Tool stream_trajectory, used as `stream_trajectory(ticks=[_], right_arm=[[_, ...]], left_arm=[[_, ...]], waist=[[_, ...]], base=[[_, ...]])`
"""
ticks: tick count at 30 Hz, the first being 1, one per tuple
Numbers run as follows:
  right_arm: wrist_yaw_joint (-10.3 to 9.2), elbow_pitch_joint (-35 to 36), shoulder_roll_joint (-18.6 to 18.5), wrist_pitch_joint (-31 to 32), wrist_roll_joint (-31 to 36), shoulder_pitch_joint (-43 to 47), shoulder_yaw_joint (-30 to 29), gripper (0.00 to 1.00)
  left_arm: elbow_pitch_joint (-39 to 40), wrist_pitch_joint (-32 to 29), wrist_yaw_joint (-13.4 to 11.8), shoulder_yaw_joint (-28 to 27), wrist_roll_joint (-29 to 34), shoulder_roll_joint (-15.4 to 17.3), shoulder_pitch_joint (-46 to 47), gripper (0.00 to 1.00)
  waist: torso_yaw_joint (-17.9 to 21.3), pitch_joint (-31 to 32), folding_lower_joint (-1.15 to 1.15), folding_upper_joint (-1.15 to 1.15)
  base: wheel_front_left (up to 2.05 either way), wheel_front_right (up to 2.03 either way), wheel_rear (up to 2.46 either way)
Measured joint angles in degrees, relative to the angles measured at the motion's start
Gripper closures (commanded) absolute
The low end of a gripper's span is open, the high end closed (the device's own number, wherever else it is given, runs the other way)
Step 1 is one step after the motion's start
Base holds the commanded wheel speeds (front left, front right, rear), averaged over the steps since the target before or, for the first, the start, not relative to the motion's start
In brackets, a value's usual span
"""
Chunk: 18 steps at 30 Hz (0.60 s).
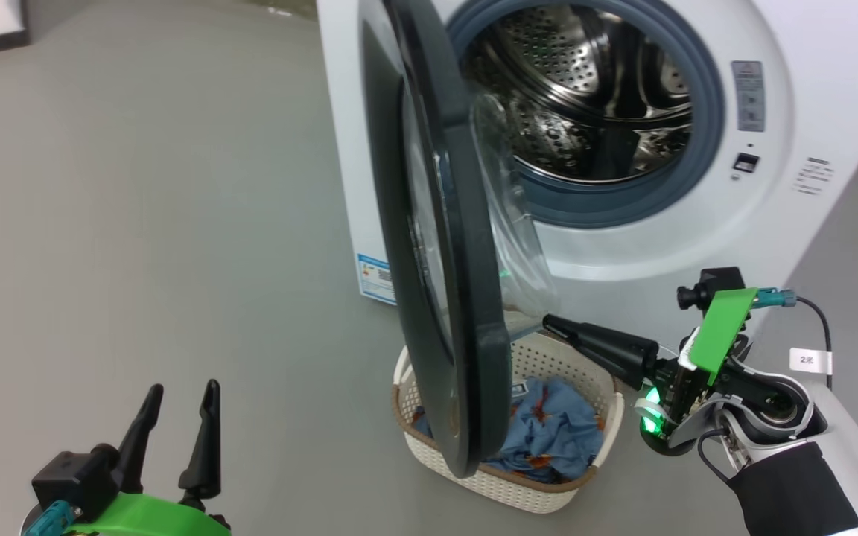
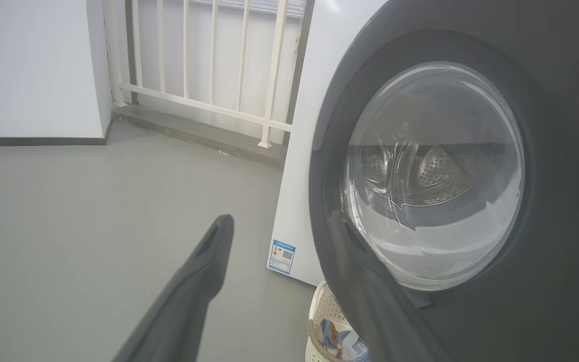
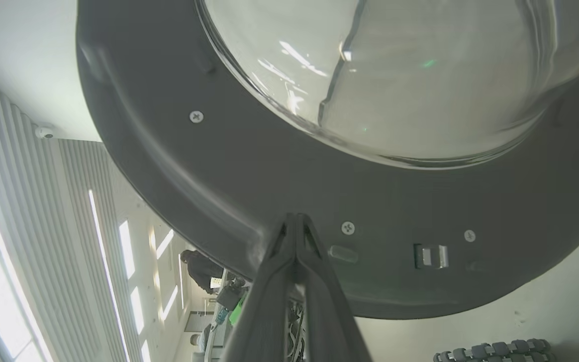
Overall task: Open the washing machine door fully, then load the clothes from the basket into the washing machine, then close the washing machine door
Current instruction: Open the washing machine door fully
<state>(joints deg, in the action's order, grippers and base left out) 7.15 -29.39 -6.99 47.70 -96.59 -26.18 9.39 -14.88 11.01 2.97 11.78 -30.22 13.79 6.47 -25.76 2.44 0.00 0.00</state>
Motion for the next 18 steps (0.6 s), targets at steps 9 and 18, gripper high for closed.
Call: stream_trajectory(ticks=[9,18], right_arm=[[0.00,6.13,-0.38,-4.55,4.04,3.31,-0.73,0.00],[0.00,16.03,-1.88,-14.01,13.04,7.72,-0.31,0.00]], left_arm=[[0.01,0.11,-0.52,0.29,-0.41,-0.18,-0.04,0.00],[-0.02,0.81,-0.54,0.47,-0.65,-0.44,-0.96,0.00]], waist=[[4.86,0.50,0.00,0.00],[10.23,0.84,0.00,0.00]], base=[[0.00,0.00,0.00],[0.00,0.00,0.00]])
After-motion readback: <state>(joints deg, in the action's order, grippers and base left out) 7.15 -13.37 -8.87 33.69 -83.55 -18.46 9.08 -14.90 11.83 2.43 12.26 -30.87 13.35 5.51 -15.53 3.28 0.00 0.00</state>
